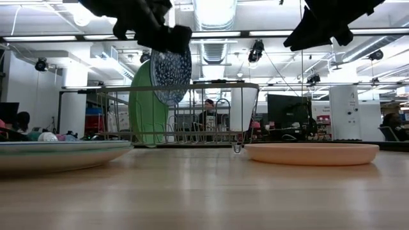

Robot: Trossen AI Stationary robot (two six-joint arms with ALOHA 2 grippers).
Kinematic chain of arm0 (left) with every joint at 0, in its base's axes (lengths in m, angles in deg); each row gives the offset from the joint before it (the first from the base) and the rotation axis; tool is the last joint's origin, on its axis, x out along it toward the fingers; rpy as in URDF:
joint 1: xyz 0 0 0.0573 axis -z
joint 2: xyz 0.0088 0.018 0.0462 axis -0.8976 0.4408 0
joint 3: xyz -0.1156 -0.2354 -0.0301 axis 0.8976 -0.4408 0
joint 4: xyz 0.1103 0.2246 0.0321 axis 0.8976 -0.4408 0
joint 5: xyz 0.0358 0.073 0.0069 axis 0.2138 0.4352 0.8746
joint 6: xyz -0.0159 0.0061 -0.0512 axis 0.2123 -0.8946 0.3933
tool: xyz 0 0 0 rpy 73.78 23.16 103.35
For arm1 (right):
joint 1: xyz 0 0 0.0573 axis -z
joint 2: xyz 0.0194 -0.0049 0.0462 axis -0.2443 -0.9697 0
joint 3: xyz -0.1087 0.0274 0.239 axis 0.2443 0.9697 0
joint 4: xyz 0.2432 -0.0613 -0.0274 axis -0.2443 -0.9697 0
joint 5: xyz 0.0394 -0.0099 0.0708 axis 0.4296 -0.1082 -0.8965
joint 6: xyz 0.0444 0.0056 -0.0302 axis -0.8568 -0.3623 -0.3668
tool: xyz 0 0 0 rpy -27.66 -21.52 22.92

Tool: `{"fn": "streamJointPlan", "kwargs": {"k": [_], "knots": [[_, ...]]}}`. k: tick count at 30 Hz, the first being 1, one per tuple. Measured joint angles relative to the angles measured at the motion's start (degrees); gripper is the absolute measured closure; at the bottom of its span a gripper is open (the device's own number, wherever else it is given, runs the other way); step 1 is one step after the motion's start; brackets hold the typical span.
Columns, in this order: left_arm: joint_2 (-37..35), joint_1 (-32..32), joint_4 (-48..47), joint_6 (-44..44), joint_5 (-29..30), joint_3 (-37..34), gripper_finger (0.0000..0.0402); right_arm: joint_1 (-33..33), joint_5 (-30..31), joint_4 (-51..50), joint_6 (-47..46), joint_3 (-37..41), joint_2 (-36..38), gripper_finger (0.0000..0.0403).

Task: Sort dishes
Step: Put the blue patterned plate into the dish rack

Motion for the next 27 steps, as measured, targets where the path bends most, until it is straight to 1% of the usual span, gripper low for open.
{"fn": "streamJointPlan", "kwargs": {"k": [5,8,13,16,19,23,27], "knots": [[3.6,-0.2,-0.2,2.4,3.0,0.0,0.0378,0.5,-0.5,-0.1,1.8,0.0,0.0,0.0260],[5.7,-0.2,0.1,5.0,3.7,0.0,0.0378,1.3,-2.8,-0.1,3.1,0.0,0.0,0.0264],[9.1,-0.4,0.1,5.8,8.1,0.5,0.0378,2.8,-6.1,-0.1,5.2,0.0,0.0,0.0268],[11.0,-0.6,0.1,6.5,8.4,1.1,0.0378,3.5,-7.6,-0.1,6.2,0.0,0.0,0.0266],[12.5,-0.8,0.1,7.4,8.3,2.0,0.0378,3.9,-7.6,-0.3,6.9,0.0,0.0,0.0262],[13.5,-1.4,0.2,8.8,8.3,2.6,0.0378,4.1,-7.7,-1.4,7.3,0.0,0.0,0.0259],[13.6,-2.0,0.2,10.1,8.2,2.6,0.0378,4.1,-7.8,-1.8,7.3,0.0,0.0,0.0265]]}}
